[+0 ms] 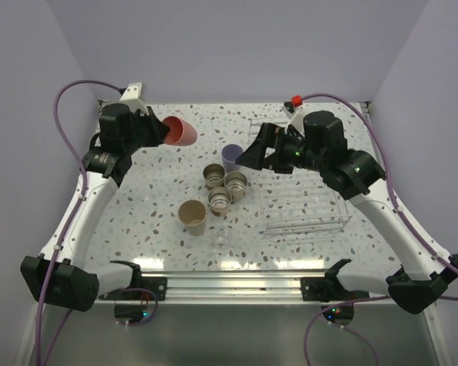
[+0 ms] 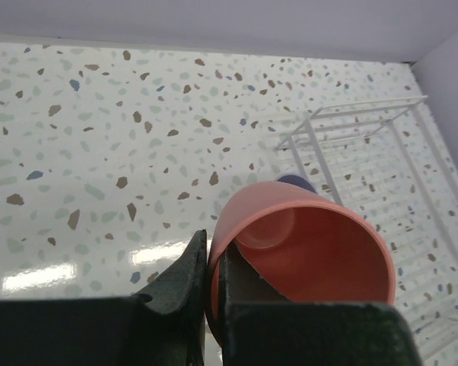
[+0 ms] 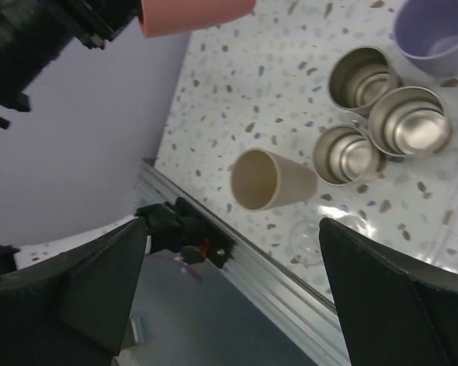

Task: Load the cups into the dish rack

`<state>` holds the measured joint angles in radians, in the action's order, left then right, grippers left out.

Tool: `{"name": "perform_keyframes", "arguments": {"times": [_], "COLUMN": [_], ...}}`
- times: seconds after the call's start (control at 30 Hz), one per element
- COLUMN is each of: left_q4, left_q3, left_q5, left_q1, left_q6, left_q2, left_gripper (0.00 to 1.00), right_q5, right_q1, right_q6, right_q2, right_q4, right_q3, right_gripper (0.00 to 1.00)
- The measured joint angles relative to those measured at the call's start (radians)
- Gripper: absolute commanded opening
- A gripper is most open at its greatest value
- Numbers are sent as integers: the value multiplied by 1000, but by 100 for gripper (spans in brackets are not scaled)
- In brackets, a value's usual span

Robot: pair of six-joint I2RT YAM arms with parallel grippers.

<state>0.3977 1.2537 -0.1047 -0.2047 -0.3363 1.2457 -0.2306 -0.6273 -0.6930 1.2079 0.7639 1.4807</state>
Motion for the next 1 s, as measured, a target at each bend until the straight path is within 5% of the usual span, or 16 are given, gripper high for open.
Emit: {"name": "perform_keyframes", "arguments": {"times": [0.23,0.53,1.0], "left_q4": [-185,-666,-1110], "left_q3": [-60,-241,-354], "left_q5": [-262,-554,-663], "left_q1": [93,126,126], "left_q6": [-182,-574,-922], "left_q2": [-120,-166,-161], "left_gripper": [0,0,0], "right_q5": [-150,-261,-265], "right_q1": [10,57,57], "right_q6": [-162,-463,-557], "right_q2": [37,114,132], "right_q4": [-288,-721,-855], "right_q3": [5,-43,-95], "right_gripper": [98,98,98]}}
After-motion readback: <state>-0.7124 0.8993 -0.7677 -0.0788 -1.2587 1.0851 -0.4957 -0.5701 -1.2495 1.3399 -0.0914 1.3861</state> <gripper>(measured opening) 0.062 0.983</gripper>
